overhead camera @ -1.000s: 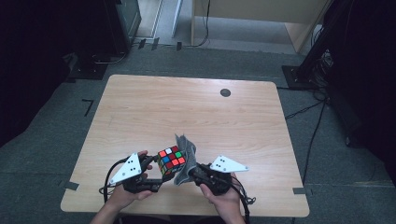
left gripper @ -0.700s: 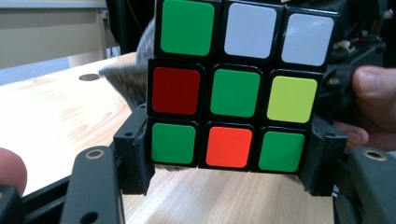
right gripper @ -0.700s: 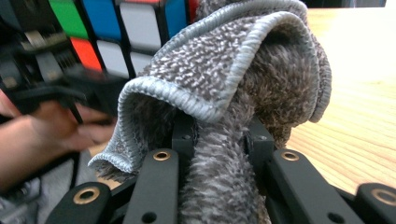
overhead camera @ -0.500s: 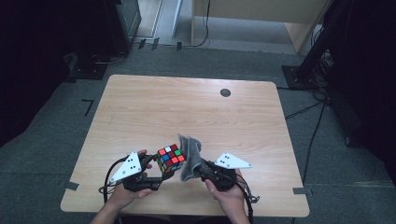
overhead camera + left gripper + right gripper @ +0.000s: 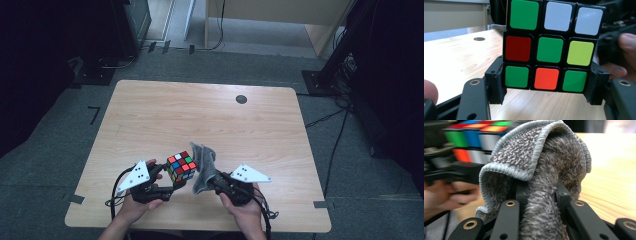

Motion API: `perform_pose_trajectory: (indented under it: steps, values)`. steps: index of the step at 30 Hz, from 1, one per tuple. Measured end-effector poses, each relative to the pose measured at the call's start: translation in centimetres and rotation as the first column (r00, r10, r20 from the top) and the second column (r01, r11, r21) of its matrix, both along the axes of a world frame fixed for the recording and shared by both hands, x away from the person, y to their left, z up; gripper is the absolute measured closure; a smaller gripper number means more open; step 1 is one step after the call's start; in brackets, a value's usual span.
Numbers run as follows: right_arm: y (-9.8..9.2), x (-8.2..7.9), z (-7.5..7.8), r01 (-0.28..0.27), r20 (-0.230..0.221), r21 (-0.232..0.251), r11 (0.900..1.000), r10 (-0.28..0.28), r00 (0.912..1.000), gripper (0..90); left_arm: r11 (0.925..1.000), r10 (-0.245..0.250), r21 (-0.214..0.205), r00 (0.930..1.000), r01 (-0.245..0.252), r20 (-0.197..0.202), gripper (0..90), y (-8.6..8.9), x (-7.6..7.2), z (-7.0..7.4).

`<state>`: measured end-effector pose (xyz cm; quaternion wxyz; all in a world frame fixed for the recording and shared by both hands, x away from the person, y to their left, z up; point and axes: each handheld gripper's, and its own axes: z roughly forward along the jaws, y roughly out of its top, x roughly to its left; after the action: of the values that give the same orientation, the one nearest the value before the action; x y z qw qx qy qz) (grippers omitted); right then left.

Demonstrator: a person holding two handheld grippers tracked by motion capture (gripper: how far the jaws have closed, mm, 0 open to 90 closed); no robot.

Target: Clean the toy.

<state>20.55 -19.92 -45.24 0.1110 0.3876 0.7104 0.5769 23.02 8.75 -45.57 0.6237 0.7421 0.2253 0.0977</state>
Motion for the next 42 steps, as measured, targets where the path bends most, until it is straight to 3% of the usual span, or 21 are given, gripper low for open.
perform_pose_trajectory:
  steps: [2, 5, 9, 12, 15, 18, 20, 22, 24, 25, 27, 30, 31, 33, 34, 37, 39, 40, 42]
  values:
    - [1.0, -0.4, 0.1, -0.041, 0.021, 0.009, 0.9991, 0.041, 0.9989, 72.5, 0.9998, -0.009, -0.018, 1.0, 0.009, -0.004, 33.8, -0.1, -0.1, 0.1]
    - [2.0, -1.0, 0.0, -0.046, 0.042, 0.008, 0.9989, 0.046, 0.9981, 73.1, 0.9981, -0.017, -0.059, 0.9993, 0.015, -0.033, 33.8, 0.4, 0.1, 0.2]
    - [2.1, -0.6, -0.4, -0.086, 0.014, -0.021, 0.996, 0.087, 0.9961, 73.1, 0.9958, 0.011, -0.091, 0.9996, -0.013, -0.026, 33.9, 0.7, 0.1, 0.6]
    - [2.8, -0.4, -1.4, -0.105, -0.054, -0.045, 0.9935, 0.102, 0.9933, 73.0, 0.9913, 0.044, -0.124, 0.9989, -0.046, -0.019, 33.9, 0.7, 0.0, 1.0]
    - [4.3, -0.9, -1.7, -0.173, -0.054, -0.043, 0.9839, 0.171, 0.9838, 73.0, 0.9947, 0.034, -0.097, 0.9994, -0.034, -0.006, 33.8, 0.2, -0.2, 1.0]
    - [5.4, -1.5, -0.9, -0.231, -0.029, 0.012, 0.973, 0.231, 0.9725, 73.1, 0.9969, 0.013, -0.077, 0.9998, -0.014, -0.015, 33.8, -0.4, -0.4, 0.5]
    - [5.3, -1.7, -0.6, -0.205, -0.012, -0.013, 0.9788, 0.204, 0.9788, 73.7, 0.9963, 0.014, -0.084, 0.9998, -0.015, -0.014, 33.9, -0.4, -0.4, 0.6]
    - [4.4, -1.3, -0.8, -0.138, -0.016, -0.008, 0.9904, 0.138, 0.9903, 74.1, 0.9959, 0.015, -0.089, 0.9998, -0.016, -0.012, 33.8, -0.2, -0.4, 0.7]
    - [3.1, -0.6, -1.1, -0.046, -0.051, 0.035, 0.9983, 0.048, 0.9976, 74.2, 0.9957, 0.017, -0.091, 0.9998, -0.018, -0.012, 33.9, 0.0, -0.4, 0.8]
    - [2.2, -0.3, -1.4, 0.002, -0.068, 0.068, 0.9977, 0.003, 0.9977, 74.2, 0.9961, 0.018, -0.086, 0.9998, -0.019, -0.013, 33.8, 0.0, -0.4, 0.8]
    - [1.6, -0.2, -1.4, 0.02, -0.068, 0.086, 0.9961, -0.015, 0.9976, 74.1, 0.9969, 0.017, -0.076, 0.9998, -0.018, -0.012, 33.9, -0.2, -0.4, 0.7]
    - [2.8, -0.6, -1.3, -0.054, -0.057, 0.045, 0.9975, 0.057, 0.9968, 73.5, 0.997, 0.009, -0.076, 0.9997, -0.011, -0.021, 33.8, -0.6, -0.4, 0.5]
    - [3.4, -0.8, -1.4, -0.089, -0.048, 0.034, 0.9955, 0.091, 0.9947, 73.4, 0.9977, 0.012, -0.067, 0.9998, -0.013, -0.018, 33.8, -0.8, -0.5, 0.4]
    - [4.5, -1.1, -1.5, -0.178, -0.043, 0.048, 0.9828, 0.18, 0.9827, 73.3, 0.9992, 0.029, -0.027, 0.9995, -0.029, 0.007, 33.8, -1.0, -0.6, 0.3]
    - [4.5, -1.1, -1.5, -0.185, -0.04, 0.043, 0.9817, 0.187, 0.9815, 73.3, 0.9993, 0.032, -0.019, 0.9994, -0.032, 0.015, 33.8, -1.0, -0.7, 0.3]
    - [3.5, -0.6, -1.6, -0.132, -0.049, 0.031, 0.9907, 0.134, 0.9898, 73.4, 0.9985, 0.049, -0.026, 0.9986, -0.048, 0.02, 33.8, -0.6, -0.5, 0.5]
    - [1.9, 0.1, -1.7, -0.039, -0.07, 0.026, 0.9989, 0.04, 0.9968, 73.5, 0.9981, 0.057, -0.023, 0.9981, -0.056, 0.022, 33.8, -0.3, -0.4, 0.5]
    - [0.8, 0.5, -1.7, 0.034, -0.058, -0.007, 0.9994, -0.035, 0.9977, 73.5, 0.9979, 0.063, -0.018, 0.9977, -0.063, 0.022, 33.8, -0.1, -0.3, 0.5]
    - [-0.7, 1.0, -1.7, 0.136, -0.015, -0.099, 0.9858, -0.138, 0.9903, 73.4, 0.9974, 0.07, -0.017, 0.9973, -0.07, 0.019, 33.8, 0.1, -0.2, 0.4]
